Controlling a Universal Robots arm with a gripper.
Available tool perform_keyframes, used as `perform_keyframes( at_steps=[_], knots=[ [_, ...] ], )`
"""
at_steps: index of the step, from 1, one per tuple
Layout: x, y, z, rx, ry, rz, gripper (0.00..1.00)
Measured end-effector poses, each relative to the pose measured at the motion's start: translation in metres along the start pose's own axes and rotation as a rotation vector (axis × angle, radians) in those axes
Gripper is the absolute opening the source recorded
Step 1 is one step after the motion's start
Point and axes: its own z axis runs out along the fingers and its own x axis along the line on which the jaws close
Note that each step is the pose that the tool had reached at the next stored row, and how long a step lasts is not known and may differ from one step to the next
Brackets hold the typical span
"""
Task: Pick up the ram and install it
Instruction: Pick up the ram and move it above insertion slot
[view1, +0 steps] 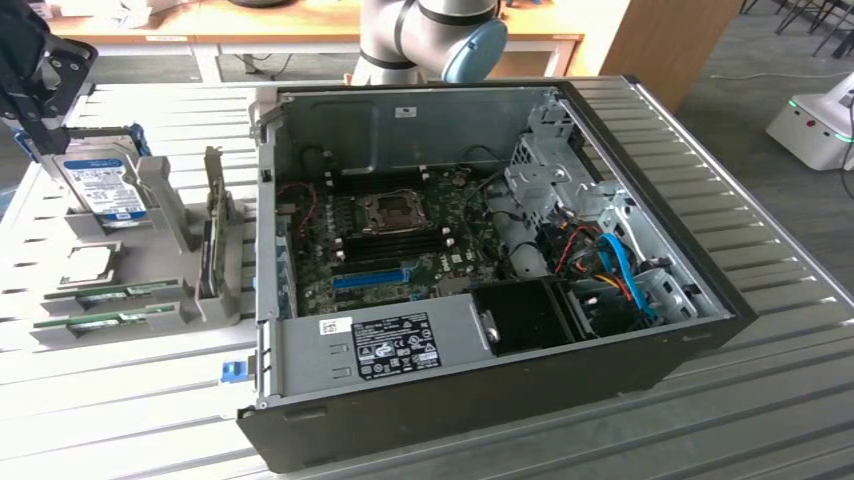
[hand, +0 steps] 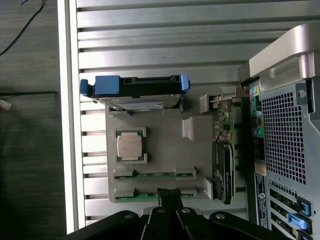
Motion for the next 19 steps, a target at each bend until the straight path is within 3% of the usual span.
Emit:
perform_keyframes(
  at_steps=[11, 19],
  knots=[
    [0.0, 0.0, 0.0, 0.0001, 0.0002, -0.006, 0.1],
    [0.0, -0.0001, 0.0001, 0.0016, 0.0021, -0.051, 0.1]
  ],
)
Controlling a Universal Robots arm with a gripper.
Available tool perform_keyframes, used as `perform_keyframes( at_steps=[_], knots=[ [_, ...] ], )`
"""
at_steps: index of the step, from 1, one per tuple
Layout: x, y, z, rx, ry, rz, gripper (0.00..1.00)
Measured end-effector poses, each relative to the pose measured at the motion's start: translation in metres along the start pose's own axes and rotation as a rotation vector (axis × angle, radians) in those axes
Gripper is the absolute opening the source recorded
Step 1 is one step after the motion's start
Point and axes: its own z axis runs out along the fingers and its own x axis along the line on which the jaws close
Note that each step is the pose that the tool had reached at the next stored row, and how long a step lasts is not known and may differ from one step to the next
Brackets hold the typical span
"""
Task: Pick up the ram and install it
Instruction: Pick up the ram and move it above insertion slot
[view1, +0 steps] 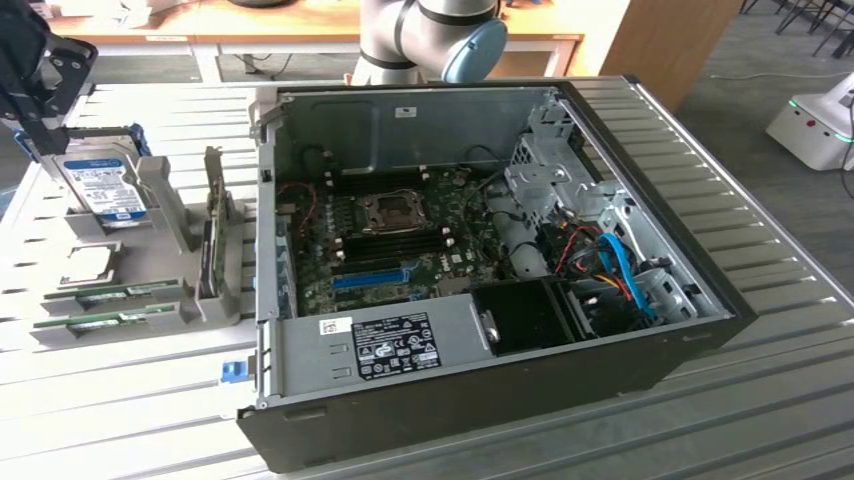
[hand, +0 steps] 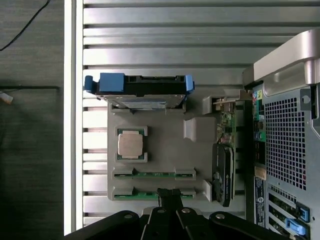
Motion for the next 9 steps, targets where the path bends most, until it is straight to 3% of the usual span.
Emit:
perform_keyframes(
  at_steps=[9],
  knots=[
    [0.0, 0.0, 0.0, 0.0012, 0.0032, -0.078, 0.1]
  ],
)
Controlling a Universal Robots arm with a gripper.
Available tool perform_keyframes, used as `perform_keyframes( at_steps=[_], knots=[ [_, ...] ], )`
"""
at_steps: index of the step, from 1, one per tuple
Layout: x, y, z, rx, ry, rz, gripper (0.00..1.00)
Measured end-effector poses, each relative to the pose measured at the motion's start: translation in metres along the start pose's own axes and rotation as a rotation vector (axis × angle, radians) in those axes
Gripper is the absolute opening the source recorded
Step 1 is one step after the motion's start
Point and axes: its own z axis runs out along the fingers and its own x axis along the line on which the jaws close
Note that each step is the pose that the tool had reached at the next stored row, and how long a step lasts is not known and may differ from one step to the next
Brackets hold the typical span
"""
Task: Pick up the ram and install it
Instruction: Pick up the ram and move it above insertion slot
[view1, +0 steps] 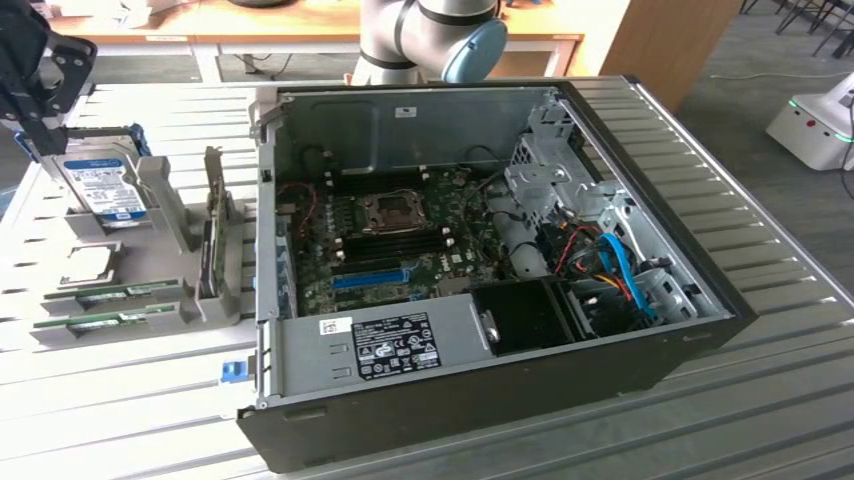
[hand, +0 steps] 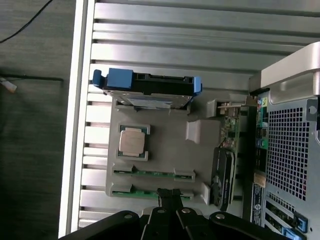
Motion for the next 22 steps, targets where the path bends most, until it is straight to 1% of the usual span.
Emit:
perform_keyframes(
  at_steps=[22],
  knots=[
    [0.0, 0.0, 0.0, 0.0023, 0.0071, -0.17, 0.1]
  ],
)
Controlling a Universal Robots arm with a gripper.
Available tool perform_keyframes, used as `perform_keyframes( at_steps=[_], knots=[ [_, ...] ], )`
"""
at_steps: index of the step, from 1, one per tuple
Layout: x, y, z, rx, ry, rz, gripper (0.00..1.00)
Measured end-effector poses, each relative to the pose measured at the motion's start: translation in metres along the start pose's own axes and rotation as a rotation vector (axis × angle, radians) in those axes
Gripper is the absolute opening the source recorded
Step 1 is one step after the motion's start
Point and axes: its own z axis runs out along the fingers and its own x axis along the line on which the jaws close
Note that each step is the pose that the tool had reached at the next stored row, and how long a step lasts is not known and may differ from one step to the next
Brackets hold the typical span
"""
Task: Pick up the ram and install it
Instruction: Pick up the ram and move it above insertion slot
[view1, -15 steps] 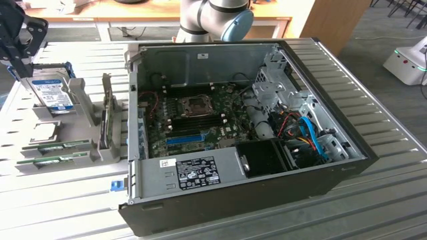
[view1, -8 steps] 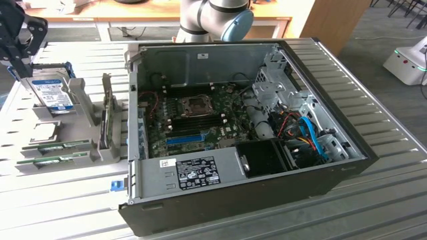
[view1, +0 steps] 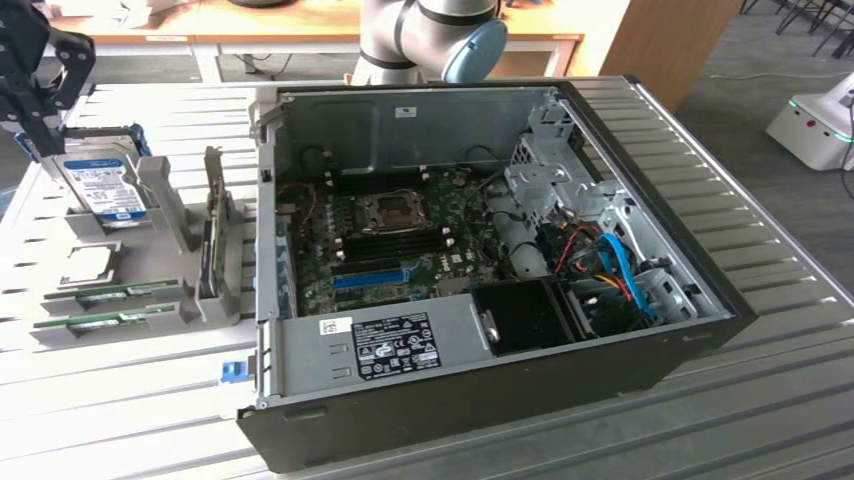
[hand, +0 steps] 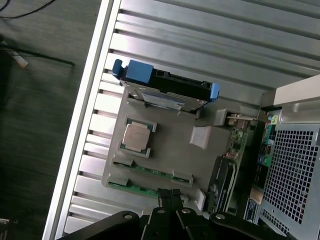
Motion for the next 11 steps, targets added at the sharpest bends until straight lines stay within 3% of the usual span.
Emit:
perform_keyframes(
  at_steps=[11],
  knots=[
    [0.0, 0.0, 0.0, 0.0011, 0.0037, -0.088, 0.1]
  ],
)
